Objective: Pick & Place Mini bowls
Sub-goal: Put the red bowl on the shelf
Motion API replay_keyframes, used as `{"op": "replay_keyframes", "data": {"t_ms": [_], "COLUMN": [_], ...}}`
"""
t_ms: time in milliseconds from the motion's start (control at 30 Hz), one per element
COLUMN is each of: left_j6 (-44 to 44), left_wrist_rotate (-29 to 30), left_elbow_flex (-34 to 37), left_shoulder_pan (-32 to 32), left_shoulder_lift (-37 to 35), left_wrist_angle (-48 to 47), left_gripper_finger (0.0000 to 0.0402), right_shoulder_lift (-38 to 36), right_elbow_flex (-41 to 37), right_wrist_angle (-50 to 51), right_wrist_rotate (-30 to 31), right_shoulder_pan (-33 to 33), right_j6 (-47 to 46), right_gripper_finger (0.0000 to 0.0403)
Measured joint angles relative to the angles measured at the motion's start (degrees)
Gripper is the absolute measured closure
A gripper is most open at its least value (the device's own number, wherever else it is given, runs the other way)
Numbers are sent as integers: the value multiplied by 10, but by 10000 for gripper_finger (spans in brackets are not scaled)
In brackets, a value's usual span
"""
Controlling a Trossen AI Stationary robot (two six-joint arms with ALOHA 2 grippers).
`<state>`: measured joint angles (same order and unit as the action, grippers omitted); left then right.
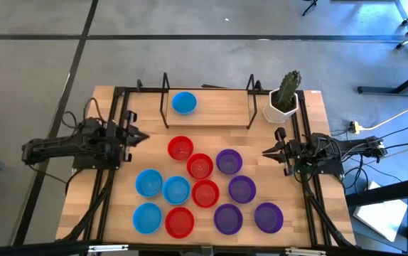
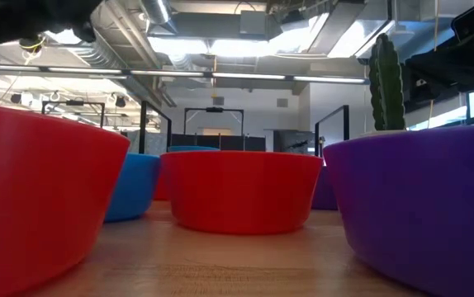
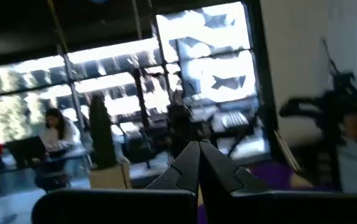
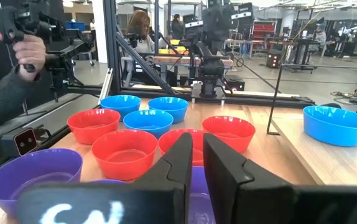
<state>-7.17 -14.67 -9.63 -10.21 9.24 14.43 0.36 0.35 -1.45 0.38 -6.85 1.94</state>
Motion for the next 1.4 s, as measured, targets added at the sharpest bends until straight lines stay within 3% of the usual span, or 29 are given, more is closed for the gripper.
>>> {"op": "replay_keyframes", "data": {"t_ms": [100, 267, 800, 1000, 1400], "left_j6": [-43, -49, -35, -86, -76], "left_wrist_rotate": [17, 38, 31, 31, 30], "left_elbow_flex": [-1, 0, 27, 27, 25], "left_shoulder_pan": [4, 4, 4, 4, 4], "left_shoulder_lift": [-7, -22, -66, -66, -66], "left_wrist_angle": [-109, -147, -60, -44, -9], "left_gripper_finger": [399, 400, 399, 399, 400], "right_shoulder_lift": [0, 0, 0, 0, 0], "right_elbow_flex": [0, 0, 0, 0, 0], "right_wrist_angle": [0, 0, 1, 0, -9], "right_wrist_rotate": [0, -2, 0, 0, 0], "right_shoulder_pan": [0, 0, 0, 0, 0], "right_j6": [-1, -9, -12, 51, 104], "right_gripper_finger": [361, 361, 361, 361, 361]}}
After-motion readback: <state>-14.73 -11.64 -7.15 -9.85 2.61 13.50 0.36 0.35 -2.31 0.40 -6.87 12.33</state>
